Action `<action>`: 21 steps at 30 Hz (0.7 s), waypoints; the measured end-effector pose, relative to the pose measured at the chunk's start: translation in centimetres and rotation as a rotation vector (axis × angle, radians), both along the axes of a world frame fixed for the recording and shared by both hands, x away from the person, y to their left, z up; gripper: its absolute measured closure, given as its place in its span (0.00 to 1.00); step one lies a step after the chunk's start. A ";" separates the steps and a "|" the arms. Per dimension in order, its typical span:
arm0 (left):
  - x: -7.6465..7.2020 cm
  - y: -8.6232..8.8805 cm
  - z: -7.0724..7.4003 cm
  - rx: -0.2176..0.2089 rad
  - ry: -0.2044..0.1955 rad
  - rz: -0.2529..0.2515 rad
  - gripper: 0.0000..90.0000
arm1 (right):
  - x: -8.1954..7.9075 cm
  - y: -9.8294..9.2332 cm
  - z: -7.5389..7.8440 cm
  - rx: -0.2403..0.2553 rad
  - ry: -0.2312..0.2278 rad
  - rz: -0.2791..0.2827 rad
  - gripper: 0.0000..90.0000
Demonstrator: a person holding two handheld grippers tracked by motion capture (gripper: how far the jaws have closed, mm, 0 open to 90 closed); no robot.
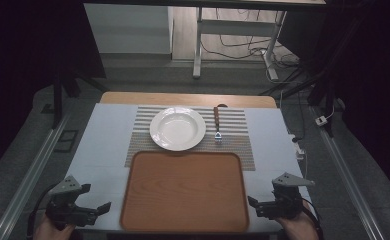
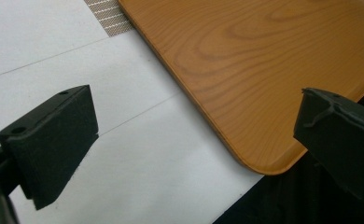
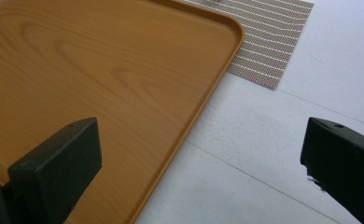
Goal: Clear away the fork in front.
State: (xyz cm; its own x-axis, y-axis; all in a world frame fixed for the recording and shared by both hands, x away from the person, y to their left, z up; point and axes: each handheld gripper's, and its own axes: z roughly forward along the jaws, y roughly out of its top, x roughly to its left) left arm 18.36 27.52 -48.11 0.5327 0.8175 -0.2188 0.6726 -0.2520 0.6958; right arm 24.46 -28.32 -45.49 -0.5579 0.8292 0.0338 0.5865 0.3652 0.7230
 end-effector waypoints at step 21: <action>0.2 0.0 -0.1 0.003 0.019 -0.008 0.00 | 0.1 1.1 0.2 -0.038 -0.007 0.056 0.00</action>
